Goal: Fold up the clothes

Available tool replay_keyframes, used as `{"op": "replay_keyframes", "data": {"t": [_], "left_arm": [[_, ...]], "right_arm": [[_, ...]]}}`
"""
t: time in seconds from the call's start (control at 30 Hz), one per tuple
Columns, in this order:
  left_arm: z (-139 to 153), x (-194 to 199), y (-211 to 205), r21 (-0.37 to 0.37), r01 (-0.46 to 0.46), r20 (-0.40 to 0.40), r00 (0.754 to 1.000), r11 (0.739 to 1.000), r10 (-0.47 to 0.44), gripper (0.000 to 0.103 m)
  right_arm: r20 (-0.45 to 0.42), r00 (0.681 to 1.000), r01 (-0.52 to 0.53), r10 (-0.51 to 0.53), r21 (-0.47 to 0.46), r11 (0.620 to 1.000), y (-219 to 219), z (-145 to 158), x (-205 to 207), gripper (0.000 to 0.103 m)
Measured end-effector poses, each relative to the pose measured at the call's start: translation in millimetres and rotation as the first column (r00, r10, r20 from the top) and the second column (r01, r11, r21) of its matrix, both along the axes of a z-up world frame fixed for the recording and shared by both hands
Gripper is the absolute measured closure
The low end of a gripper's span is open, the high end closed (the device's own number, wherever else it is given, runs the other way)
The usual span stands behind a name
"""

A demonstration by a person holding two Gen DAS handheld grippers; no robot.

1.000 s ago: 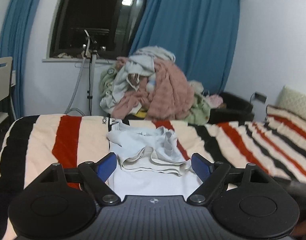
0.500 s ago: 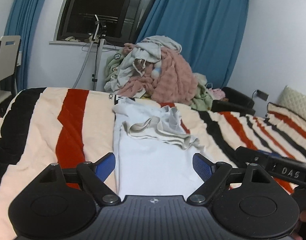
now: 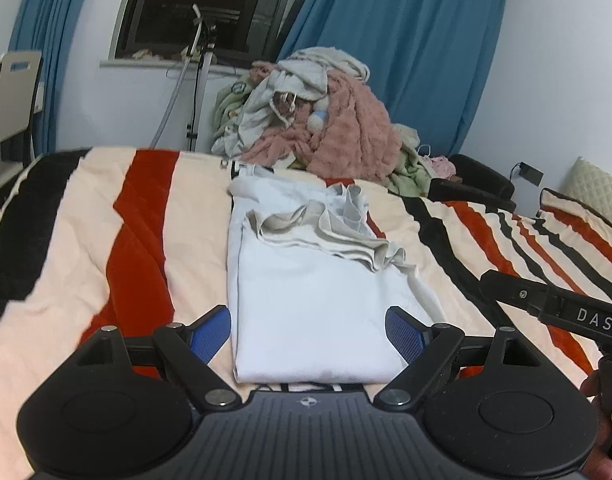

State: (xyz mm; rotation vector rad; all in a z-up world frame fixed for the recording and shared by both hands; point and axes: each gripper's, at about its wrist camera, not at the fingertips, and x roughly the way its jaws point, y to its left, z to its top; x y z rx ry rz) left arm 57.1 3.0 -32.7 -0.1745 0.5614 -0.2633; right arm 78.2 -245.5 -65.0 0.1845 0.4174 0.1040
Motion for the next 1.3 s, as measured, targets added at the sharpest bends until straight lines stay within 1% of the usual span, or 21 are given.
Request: {"op": "replay_keyframes", "data": {"t": [0.13,0.2,0.23,0.27,0.3,0.37,0.4,0.47,0.53,0.57,0.63,0.7,0.73,0.8,0.87,0.9,0.93,0.97,1.07,1.2,1.3], "left_arm": [[-11.4,9.4,7.3,-0.073,-0.001,-0.084,0.996,0.997,-0.005,0.017],[-20.0,16.0,13.3,-0.138,-0.007,-0.144,0.989,0.99,-0.013,0.017],[-25.7,19.7,17.0,-0.18,-0.014,-0.179,0.984,0.984,-0.018,0.017],[-31.3,23.4,20.7,-0.221,-0.023,-0.214,0.976,0.975,-0.025,0.017],[-37.0,27.1,24.3,-0.262,-0.034,-0.249,0.968,0.965,-0.033,0.017],[-52.1,36.2,32.1,-0.356,-0.065,-0.322,0.945,0.932,-0.057,0.017],[-60.7,41.3,35.4,-0.403,-0.084,-0.355,0.932,0.911,-0.071,0.017],[-77.5,51.3,39.6,-0.472,-0.126,-0.41,0.907,0.872,-0.091,0.017],[-91.0,60.7,43.7,-0.522,-0.17,-0.438,0.894,0.836,-0.091,0.018],[-96.2,65.6,45.8,-0.54,-0.189,-0.444,0.892,0.82,-0.086,0.018],[-102.3,74.4,49.9,-0.579,-0.22,-0.439,0.895,0.785,-0.073,0.02],[-106.5,82.2,50.3,-0.597,-0.237,-0.433,0.9,0.766,-0.058,0.026],[-108.6,86.1,50.4,-0.605,-0.245,-0.429,0.902,0.757,-0.051,0.031],[-110.6,90.4,48.1,-0.587,-0.251,-0.429,0.903,0.769,-0.033,0.044],[-111.4,93.0,45.1,-0.561,-0.254,-0.427,0.904,0.788,-0.013,0.066],[-112.9,94.2,45.7,-0.563,-0.255,-0.426,0.905,0.786,-0.012,0.072],[-114.7,95.3,46.7,-0.568,-0.257,-0.425,0.905,0.782,-0.012,0.085],[-115.2,95.8,47.8,-0.577,-0.254,-0.42,0.907,0.776,-0.015,0.091],[-115.3,96.1,51.1,-0.609,-0.243,-0.398,0.917,0.755,-0.025,0.095],[-112.1,95.0,54.5,-0.644,-0.238,-0.373,0.927,0.727,-0.027,0.096],[-112.6,95.5,57.7,-0.657,-0.243,-0.369,0.929,0.714,-0.024,0.096]], "right_arm": [[-0.045,0.999,0.009,-0.007,0.033,0.999,-4.8,-5.6,5.0,0.029],[-0.105,0.994,0.009,0.003,0.113,0.994,-12.2,-12.3,10.4,0.029],[-0.149,0.989,0.011,0.017,0.19,0.982,-18.8,-18.0,14.1,0.029],[-0.209,0.977,0.022,0.046,0.312,0.95,-29.1,-26.8,19.1,0.029],[-0.26,0.962,0.04,0.082,0.432,0.901,-39.1,-37.0,23.5,0.029],[-0.332,0.932,0.094,0.148,0.615,0.783,-52.6,-62.0,29.5,0.029],[-0.362,0.916,0.13,0.172,0.675,0.726,-56.5,-74.1,31.7,0.029],[-0.42,0.889,0.211,0.185,0.731,0.649,-57.6,-95.0,35.9,0.03],[-0.458,0.87,0.27,0.186,0.756,0.596,-55.1,-110.7,41.2,0.033],[-0.472,0.863,0.293,0.18,0.759,0.582,-52.6,-116.5,44.5,0.037],[-0.484,0.862,0.324,0.152,0.755,0.57,-48.8,-125.4,51.5,0.041],[-0.482,0.868,0.346,0.116,0.757,0.554,-47.2,-131.8,56.9,0.045],[-0.478,0.873,0.355,0.096,0.758,0.547,-48.1,-133.4,57.6,0.049],[-0.472,0.88,0.37,0.054,0.752,0.546,-51.4,-134.9,57.0,0.059],[-0.475,0.88,0.392,0.014,0.742,0.544,-56.8,-135.9,55.9,0.078],[-0.481,0.877,0.405,0.0,0.738,0.54,-61.7,-136.6,55.1,0.081],[-0.486,0.874,0.418,-0.015,0.734,0.535,-66.7,-137.2,54.2,0.084],[-0.49,0.871,0.429,-0.028,0.732,0.529,-70.3,-137.4,53.1,0.086],[-0.495,0.867,0.453,-0.06,0.731,0.51,-76.4,-136.2,49.0,0.087],[-0.5,0.856,0.493,-0.131,0.712,0.5,-86.9,-133.1,45.4,0.087],[-0.501,0.832,0.549,-0.24,0.681,0.484,-100.9,-128.7,35.7,0.091]]}}
